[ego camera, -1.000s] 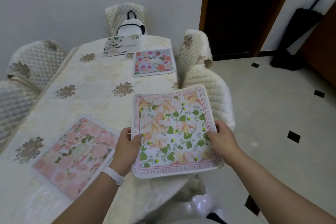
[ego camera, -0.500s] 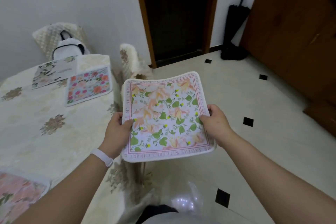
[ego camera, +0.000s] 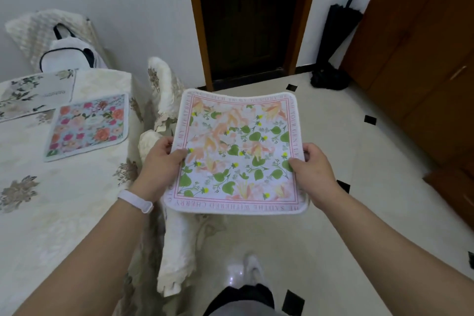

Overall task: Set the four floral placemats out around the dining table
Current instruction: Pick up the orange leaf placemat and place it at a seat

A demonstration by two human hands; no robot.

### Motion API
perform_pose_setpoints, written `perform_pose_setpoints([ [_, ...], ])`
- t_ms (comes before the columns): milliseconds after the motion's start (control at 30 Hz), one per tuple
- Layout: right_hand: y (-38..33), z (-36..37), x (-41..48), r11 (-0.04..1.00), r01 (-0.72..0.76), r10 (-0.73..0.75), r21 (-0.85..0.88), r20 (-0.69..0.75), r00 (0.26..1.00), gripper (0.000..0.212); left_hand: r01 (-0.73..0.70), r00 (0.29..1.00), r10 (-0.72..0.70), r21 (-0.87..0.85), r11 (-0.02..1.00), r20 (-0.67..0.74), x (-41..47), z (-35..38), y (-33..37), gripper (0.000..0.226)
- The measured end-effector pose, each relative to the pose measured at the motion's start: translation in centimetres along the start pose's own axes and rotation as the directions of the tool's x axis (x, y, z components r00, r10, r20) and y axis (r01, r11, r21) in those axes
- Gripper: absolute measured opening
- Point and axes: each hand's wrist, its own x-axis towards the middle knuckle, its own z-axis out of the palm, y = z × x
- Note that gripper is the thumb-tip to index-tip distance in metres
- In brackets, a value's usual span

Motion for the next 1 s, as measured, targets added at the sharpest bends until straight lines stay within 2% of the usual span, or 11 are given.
perform_pose_setpoints([
  [367,-6.3,0.7,10.3,0.997,0.055,-0.049,-0.056,0.111,0.993,0.022,0.017,0.991,-0.035,-0.133,0.991,-0.13,6.4,1.9,2.9,0.008],
  [533,-7.8,2.8,13.7,0.995,0.084,-0.068,-0.062,0.222,0.973,0.019,0.02,0.975,-0.058,-0.172,0.985,-0.216,6.7,0.9,3.8,0.014],
  [633,-8.3,4.8,16.2,0.992,0.097,-0.069,-0.08,0.303,0.95,0.019,0.028,0.952,-0.094,-0.222,0.975,-0.291,7.1,0.4,3.7,0.008],
  [833,-10.5,9.9,22.2,0.985,0.135,-0.062,-0.105,0.517,0.854,0.016,0.077,0.857,-0.196,-0.258,0.963,-0.476,7.9,-0.3,4.0,0.009],
  [1000,-12.7,14.0,25.6,0.978,0.183,-0.056,-0.104,0.71,0.702,0.015,0.101,0.714,-0.274,-0.292,0.951,-0.644,7.1,-0.2,4.8,0.008],
])
